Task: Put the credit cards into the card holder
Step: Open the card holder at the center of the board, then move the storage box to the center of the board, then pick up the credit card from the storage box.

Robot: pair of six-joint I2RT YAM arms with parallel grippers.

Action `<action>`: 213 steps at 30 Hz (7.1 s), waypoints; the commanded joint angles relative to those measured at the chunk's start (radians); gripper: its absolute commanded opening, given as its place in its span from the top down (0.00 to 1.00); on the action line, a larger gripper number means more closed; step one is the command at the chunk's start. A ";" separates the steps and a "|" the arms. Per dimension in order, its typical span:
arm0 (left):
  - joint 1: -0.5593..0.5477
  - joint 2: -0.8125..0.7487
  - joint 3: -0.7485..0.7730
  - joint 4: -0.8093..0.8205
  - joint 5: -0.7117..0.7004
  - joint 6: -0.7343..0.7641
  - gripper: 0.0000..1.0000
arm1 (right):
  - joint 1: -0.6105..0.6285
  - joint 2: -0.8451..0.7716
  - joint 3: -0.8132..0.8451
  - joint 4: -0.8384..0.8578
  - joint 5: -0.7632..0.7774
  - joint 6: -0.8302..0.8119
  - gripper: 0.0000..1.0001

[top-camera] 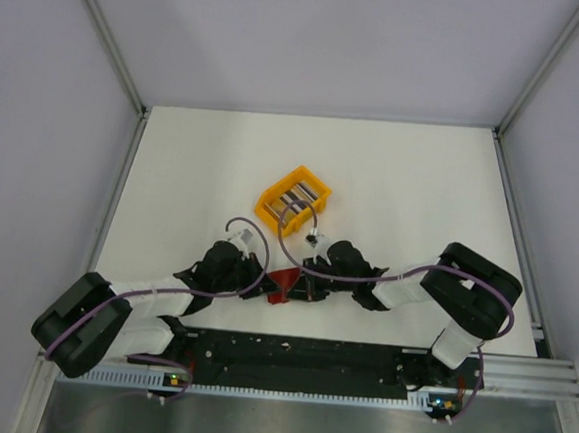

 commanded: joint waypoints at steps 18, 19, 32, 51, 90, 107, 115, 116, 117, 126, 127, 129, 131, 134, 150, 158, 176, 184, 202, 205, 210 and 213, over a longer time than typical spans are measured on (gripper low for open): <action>-0.002 0.029 0.055 -0.146 -0.122 -0.041 0.95 | 0.110 -0.143 -0.051 -0.072 -0.243 -0.415 0.86; -0.002 0.029 0.057 -0.146 -0.122 -0.041 0.93 | 0.110 -0.143 -0.045 -0.096 -0.263 -0.423 0.85; -0.001 -0.020 0.069 -0.205 -0.122 -0.013 0.53 | 0.108 -0.264 0.016 -0.378 -0.193 -0.388 0.78; -0.001 -0.290 0.184 -0.710 -0.405 0.071 0.35 | 0.090 -0.060 0.343 -0.490 0.253 -0.052 0.90; -0.001 0.003 0.209 -0.232 -0.087 0.324 0.19 | 0.114 -0.109 0.145 -0.656 0.439 0.035 0.92; -0.013 -0.118 0.040 -0.142 -0.023 0.214 0.28 | 0.022 -0.159 0.176 -0.694 0.460 -0.118 0.86; -0.014 -0.232 0.190 -0.415 -0.192 0.275 0.22 | -0.060 -0.362 0.242 -0.740 0.397 -0.187 0.49; -0.013 -0.232 0.210 -0.431 -0.198 0.278 0.22 | -0.076 -0.368 0.275 -0.752 0.403 -0.198 0.45; -0.013 -0.232 0.227 -0.440 -0.203 0.280 0.22 | -0.086 -0.367 0.315 -0.778 0.418 -0.208 0.42; -0.013 -0.275 0.301 -0.570 -0.276 0.260 0.20 | -0.250 -0.080 0.735 -1.009 0.594 -0.141 0.39; -0.013 -0.287 0.305 -0.590 -0.296 0.252 0.19 | -0.263 -0.047 0.766 -1.009 0.590 -0.127 0.39; -0.011 -0.316 0.311 -0.630 -0.358 0.232 0.18 | -0.283 0.030 0.827 -1.022 0.565 -0.109 0.38; -0.013 -0.336 0.316 -0.667 -0.393 0.222 0.17 | -0.290 0.092 0.878 -1.036 0.579 -0.100 0.38; -0.011 -0.357 0.322 -0.693 -0.419 0.219 0.16 | -0.298 0.156 0.918 -1.049 0.625 -0.081 0.37; -0.010 -0.356 0.319 -0.686 -0.407 0.211 0.15 | -0.358 0.156 0.791 -1.044 0.731 -0.156 0.37; -0.010 -0.344 0.316 -0.659 -0.393 0.214 0.15 | -0.375 -0.055 0.517 -0.998 0.775 -0.173 0.37; -0.010 -0.327 0.301 -0.592 -0.321 0.226 0.15 | -0.571 -0.442 0.191 -0.808 0.593 -0.642 0.70; -0.010 -0.318 0.301 -0.583 -0.261 0.240 0.16 | -0.662 -0.378 0.205 -0.745 0.285 -0.771 0.91; -0.010 -0.278 0.299 -0.537 -0.223 0.272 0.16 | -0.666 -0.273 0.346 -0.815 0.212 -0.942 0.69; -0.010 -0.265 0.302 -0.521 -0.211 0.272 0.16 | -0.666 -0.267 0.420 -0.900 0.222 -0.908 0.55; -0.011 -0.235 0.316 -0.474 -0.185 0.278 0.16 | -0.659 -0.351 0.464 -0.901 0.151 -0.723 0.26; -0.010 -0.186 0.336 -0.431 -0.160 0.268 0.15 | -0.601 -0.397 0.437 -0.858 0.119 -0.603 0.28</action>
